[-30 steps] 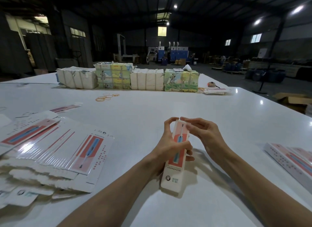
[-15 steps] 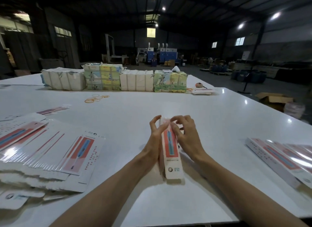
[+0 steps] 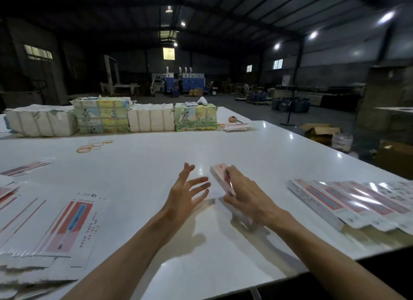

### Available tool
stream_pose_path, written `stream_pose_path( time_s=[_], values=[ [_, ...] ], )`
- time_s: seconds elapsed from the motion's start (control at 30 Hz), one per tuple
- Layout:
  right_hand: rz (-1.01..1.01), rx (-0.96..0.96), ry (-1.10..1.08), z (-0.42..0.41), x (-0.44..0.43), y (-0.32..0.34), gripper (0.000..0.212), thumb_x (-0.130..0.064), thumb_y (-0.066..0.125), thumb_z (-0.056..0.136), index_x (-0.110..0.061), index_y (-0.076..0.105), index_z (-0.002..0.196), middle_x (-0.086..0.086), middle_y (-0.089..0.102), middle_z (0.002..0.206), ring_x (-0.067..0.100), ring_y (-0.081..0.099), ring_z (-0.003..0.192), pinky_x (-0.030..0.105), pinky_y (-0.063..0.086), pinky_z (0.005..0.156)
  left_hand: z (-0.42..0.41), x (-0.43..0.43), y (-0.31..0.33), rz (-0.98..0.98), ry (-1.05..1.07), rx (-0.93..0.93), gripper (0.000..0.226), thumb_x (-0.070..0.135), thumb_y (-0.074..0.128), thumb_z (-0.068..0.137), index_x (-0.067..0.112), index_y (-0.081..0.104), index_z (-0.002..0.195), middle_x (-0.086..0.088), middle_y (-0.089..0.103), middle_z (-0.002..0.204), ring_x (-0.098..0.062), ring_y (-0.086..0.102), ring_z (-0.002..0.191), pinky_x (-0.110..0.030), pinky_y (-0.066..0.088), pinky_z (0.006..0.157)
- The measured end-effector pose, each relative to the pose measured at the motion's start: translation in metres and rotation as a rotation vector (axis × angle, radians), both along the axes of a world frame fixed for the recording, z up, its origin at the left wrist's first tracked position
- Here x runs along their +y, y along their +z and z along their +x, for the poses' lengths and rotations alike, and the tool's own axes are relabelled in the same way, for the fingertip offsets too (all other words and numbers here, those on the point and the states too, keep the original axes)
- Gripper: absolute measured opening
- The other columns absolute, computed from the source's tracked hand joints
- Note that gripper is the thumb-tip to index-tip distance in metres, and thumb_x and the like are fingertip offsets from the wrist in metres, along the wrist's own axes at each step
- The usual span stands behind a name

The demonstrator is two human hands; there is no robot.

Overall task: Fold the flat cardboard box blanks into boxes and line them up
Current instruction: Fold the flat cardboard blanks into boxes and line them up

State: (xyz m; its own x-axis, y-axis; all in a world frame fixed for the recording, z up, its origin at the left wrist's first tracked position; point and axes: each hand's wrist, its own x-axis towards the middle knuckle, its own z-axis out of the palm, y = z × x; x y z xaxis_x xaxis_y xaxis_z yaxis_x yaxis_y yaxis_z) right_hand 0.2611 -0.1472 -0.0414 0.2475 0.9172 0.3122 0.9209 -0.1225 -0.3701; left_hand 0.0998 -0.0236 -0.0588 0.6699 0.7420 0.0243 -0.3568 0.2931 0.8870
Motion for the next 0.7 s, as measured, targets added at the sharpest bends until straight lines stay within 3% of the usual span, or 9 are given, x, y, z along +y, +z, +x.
stream_pose_path(
  time_s=[0.17,0.27,0.3,0.43,0.63,0.7],
  values=[
    [-0.179,-0.068,-0.28,0.064,-0.054,-0.006,0.053,-0.037,0.06,0.102,-0.018,0.036,0.145,0.005,0.049,0.147,0.02,0.055,0.119,0.039,0.049,0.102,-0.002,0.006,-0.01,0.193,-0.064,0.083,0.057,0.062,0.072,0.083,0.023,0.076,0.125,-0.013,0.074,0.123,-0.029,0.07,0.121,-0.047,0.058,0.102],
    [-0.258,-0.253,-0.436,0.092,-0.08,-0.018,0.055,-0.033,0.046,0.107,-0.012,0.03,0.155,0.007,0.032,0.164,0.026,0.03,0.153,0.043,0.021,0.129,-0.003,0.005,-0.012,0.293,-0.123,0.101,0.061,0.061,0.073,0.079,0.02,0.076,0.125,-0.008,0.072,0.119,-0.024,0.067,0.122,-0.042,0.059,0.101],
    [-0.264,-0.278,-0.467,0.1,-0.088,-0.021,0.056,-0.034,0.045,0.107,-0.013,0.029,0.156,0.007,0.03,0.166,0.026,0.027,0.155,0.044,0.018,0.13,-0.003,0.005,-0.012,0.312,-0.132,0.104,0.061,0.061,0.072,0.08,0.02,0.076,0.125,-0.007,0.072,0.119,-0.023,0.067,0.123,-0.04,0.058,0.1],
    [-0.274,-0.296,-0.523,0.119,-0.108,-0.019,0.054,-0.038,0.051,0.104,-0.022,0.034,0.153,-0.001,0.043,0.158,0.02,0.045,0.143,0.041,0.033,0.123,-0.006,0.006,-0.013,0.36,-0.167,0.116,0.057,0.058,0.07,0.084,0.02,0.075,0.126,-0.003,0.072,0.116,-0.021,0.066,0.122,-0.036,0.058,0.098],
    [-0.324,-0.365,-0.508,0.125,-0.108,-0.008,0.064,-0.034,0.049,0.107,-0.02,0.021,0.162,0.0,0.025,0.17,0.022,0.024,0.157,0.044,0.011,0.131,-0.007,0.008,-0.014,0.403,-0.22,0.163,0.041,0.042,0.064,0.096,0.019,0.073,0.129,-0.003,0.071,0.114,-0.02,0.067,0.116,-0.033,0.057,0.097],
    [-0.258,-0.385,-0.435,0.11,-0.088,0.001,0.062,-0.039,0.049,0.108,-0.02,0.024,0.162,0.001,0.028,0.169,0.023,0.029,0.155,0.043,0.018,0.129,-0.007,0.007,-0.013,0.42,-0.213,0.178,0.037,0.038,0.066,0.097,0.019,0.074,0.128,-0.004,0.071,0.111,-0.019,0.069,0.111,-0.029,0.057,0.093]
  ],
)
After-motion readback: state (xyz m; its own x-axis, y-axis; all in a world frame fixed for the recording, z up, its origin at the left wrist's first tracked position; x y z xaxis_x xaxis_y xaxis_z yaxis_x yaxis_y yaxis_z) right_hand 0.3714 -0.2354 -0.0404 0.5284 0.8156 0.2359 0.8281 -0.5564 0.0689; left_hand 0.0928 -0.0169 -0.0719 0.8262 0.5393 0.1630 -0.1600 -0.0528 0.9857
